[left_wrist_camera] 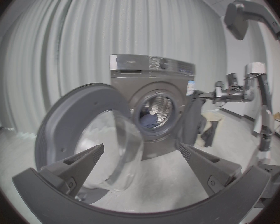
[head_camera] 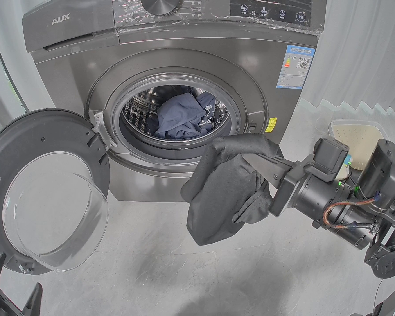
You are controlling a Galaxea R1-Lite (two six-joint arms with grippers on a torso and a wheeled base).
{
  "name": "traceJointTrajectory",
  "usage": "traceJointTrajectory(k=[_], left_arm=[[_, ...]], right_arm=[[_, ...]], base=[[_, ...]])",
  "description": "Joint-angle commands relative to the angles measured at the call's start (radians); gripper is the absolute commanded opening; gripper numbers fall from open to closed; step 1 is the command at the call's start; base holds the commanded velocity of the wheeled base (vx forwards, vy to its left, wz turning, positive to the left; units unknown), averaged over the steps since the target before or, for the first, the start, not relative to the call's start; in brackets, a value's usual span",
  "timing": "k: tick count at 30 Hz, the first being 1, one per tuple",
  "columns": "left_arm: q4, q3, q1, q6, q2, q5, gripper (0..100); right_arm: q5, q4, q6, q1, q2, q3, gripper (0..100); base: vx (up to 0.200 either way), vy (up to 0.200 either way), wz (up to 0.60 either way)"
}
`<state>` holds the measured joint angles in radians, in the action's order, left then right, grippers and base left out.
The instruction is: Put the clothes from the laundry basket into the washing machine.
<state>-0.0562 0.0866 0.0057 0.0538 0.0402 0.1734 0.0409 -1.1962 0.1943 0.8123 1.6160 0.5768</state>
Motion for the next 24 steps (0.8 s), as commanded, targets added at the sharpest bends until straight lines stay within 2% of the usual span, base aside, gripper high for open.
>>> traceJointTrajectory(k=[1,4,7,11,16,20,24], left_arm=[[-0.037,0.073,0.016,0.024,0.287,0.310,100],[-0.126,0.107,-0.012,0.046,0.452,0.383,100],[-0.206,0.116,-0.046,0.073,0.589,0.419,100],[-0.304,0.116,-0.124,0.080,0.754,0.416,100],[-0.441,0.116,-0.234,0.072,0.937,0.405,100],[-0.521,0.128,-0.268,0.066,1.081,0.400,100],[-0.616,0.136,-0.273,0.064,1.219,0.400,100]], right_arm=[[0.027,-0.028,0.037,0.047,0.085,0.087,0],[0.025,-0.077,0.037,0.044,0.134,0.110,0],[0.021,-0.112,0.036,0.042,0.165,0.123,0],[0.017,-0.138,0.034,0.033,0.206,0.173,0],[0.014,-0.138,0.034,0.036,0.219,0.230,0],[0.011,-0.140,0.033,0.045,0.219,0.224,0],[0.011,-0.141,0.033,0.037,0.219,0.230,0]], base=[[0.000,0.000,0.00],[0.000,0.000,0.00],[0.000,0.000,0.00],[0.000,0.000,0.00],[0.000,0.000,0.00],[0.000,0.000,0.00],[0.000,0.000,0.00]])
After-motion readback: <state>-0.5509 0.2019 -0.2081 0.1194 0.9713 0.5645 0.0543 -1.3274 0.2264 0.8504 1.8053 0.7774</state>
